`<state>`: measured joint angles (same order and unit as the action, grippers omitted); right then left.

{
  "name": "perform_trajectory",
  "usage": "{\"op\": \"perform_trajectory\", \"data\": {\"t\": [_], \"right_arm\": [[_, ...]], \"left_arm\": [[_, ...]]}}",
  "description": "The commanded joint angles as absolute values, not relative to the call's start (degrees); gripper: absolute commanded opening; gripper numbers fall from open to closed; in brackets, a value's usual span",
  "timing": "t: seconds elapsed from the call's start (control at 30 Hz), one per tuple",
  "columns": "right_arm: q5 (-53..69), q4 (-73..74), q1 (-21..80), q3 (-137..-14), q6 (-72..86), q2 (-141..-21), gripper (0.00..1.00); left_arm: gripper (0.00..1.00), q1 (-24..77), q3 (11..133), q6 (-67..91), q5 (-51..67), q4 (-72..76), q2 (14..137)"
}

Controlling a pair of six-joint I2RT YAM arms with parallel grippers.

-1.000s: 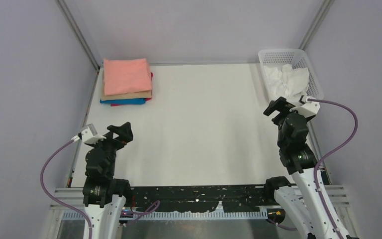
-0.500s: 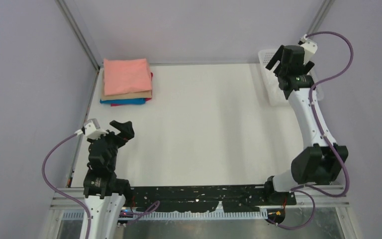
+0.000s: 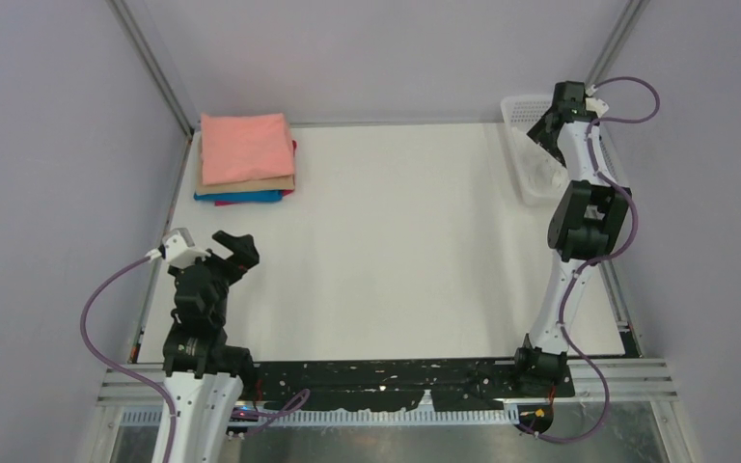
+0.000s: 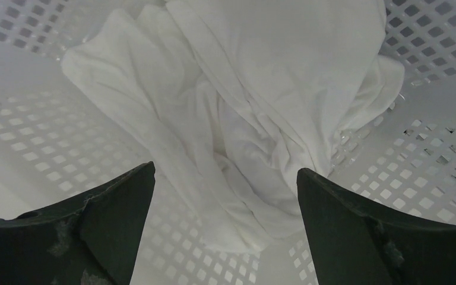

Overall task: Fold and stack the t-shirts
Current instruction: Grab crumpled tshirt from bin with the right arm

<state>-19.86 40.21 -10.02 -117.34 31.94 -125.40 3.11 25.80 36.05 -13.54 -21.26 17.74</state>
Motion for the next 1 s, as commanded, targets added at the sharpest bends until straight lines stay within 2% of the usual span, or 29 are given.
{"op": "perform_trajectory", "data": {"t": [0.0,0.63,0.7,0.77,0.8,0.83,0.87,0.93,0.97], "right_arm": [[-24.1,44.5,-9.8,-121.9,35.4,-128.4,0.95],[-15.5,48.2,-9.9,-112.4,41.7,-130.7,0.95],[-15.2,48.2,-9.9,-112.3,41.6,-130.9,0.98],[-14.9,48.2,-9.9,-112.2,41.1,-130.9,0.88],[-14.9,48.1,-10.0,-112.2,41.0,-130.8,0.70],[-14.9,48.0,-10.1,-112.3,40.8,-130.5,0.60],[-15.0,47.9,-10.1,-112.4,40.6,-130.2,0.43],[-15.9,47.8,-10.3,-113.1,40.2,-128.9,0.28],[-16.7,47.8,-10.3,-113.8,39.7,-127.5,0.25]], "left_arm": [[0.99,3.1,26.7,36.5,-14.9,-19.2,18.5],[0.99,3.2,27.3,37.2,-19.1,-22.4,14.4],[0.99,3.1,27.0,37.6,-20.4,-23.0,13.6],[0.99,3.2,26.9,37.8,-21.1,-23.2,12.8],[0.99,3.2,26.9,37.9,-21.2,-23.3,12.6],[0.99,3.2,26.9,37.9,-21.1,-23.3,12.4],[0.99,3.1,26.9,37.8,-21.0,-23.3,12.3],[0.99,3.2,26.9,37.9,-21.0,-23.3,12.3],[0.99,3.1,26.9,37.9,-21.0,-23.4,12.5]]}}
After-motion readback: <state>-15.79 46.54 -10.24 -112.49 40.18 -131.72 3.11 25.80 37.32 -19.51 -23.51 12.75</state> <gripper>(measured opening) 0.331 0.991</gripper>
